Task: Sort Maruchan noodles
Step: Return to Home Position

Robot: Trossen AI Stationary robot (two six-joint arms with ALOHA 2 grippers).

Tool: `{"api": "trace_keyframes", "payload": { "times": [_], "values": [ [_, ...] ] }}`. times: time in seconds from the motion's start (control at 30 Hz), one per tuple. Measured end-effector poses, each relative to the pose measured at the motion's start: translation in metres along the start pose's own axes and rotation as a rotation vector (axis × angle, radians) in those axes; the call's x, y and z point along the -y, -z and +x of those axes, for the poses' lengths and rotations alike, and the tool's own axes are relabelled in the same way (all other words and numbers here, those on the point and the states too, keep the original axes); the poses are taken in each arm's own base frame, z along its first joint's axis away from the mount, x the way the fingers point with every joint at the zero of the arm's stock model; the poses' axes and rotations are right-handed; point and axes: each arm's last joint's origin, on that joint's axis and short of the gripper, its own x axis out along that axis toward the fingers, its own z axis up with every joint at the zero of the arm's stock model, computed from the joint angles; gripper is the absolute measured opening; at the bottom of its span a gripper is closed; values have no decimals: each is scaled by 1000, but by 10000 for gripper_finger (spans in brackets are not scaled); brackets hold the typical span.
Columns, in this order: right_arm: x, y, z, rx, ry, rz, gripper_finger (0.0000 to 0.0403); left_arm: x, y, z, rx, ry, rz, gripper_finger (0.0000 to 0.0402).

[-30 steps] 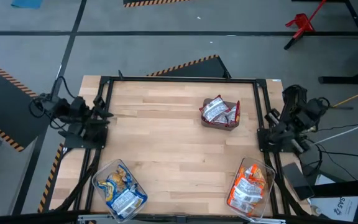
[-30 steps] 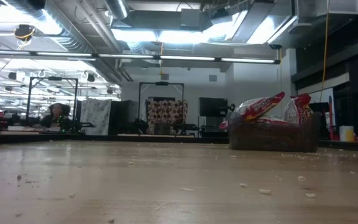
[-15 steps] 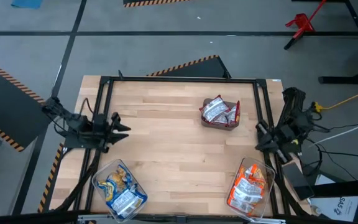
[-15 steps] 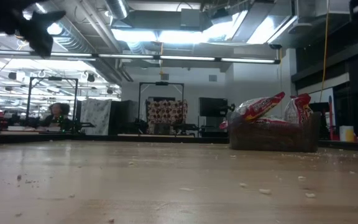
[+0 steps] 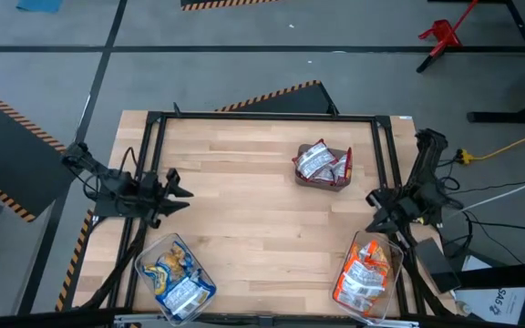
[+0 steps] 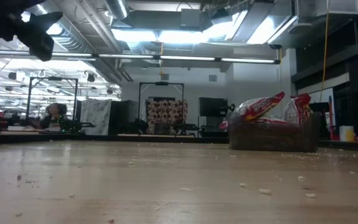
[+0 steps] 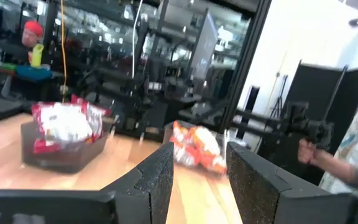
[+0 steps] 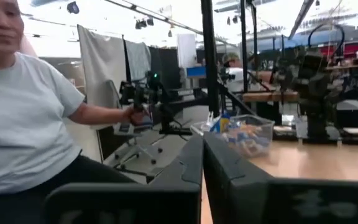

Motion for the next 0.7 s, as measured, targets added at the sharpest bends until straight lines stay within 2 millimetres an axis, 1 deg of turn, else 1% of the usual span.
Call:
{"api": "trace_keyframes", "payload": {
  "times": [0.17, 0.3, 0.37, 0.43, 0.53, 0.6, 0.7],
  "values": [
    [4, 3, 1, -29, 49, -41, 1, -2, 7, 0, -66, -40, 4, 141],
    [11, 9, 2, -77, 188, -83, 1, -6, 14, -1, -119, -114, 14, 141],
    [14, 12, 2, -104, 241, -95, 1, -6, 14, -1, -122, -124, 21, 141],
    [16, 15, 3, -129, 224, -91, 1, -6, 14, -1, -121, -127, 24, 141],
    [16, 15, 5, -134, 143, -84, 1, -6, 14, -1, -120, -131, 27, 141],
    [18, 15, 5, -135, 157, -89, 1, -7, 14, -1, -121, -132, 55, 141],
    [23, 15, 6, -139, 246, -150, 1, -7, 14, -1, -125, -132, 126, 141]
  ]
}}
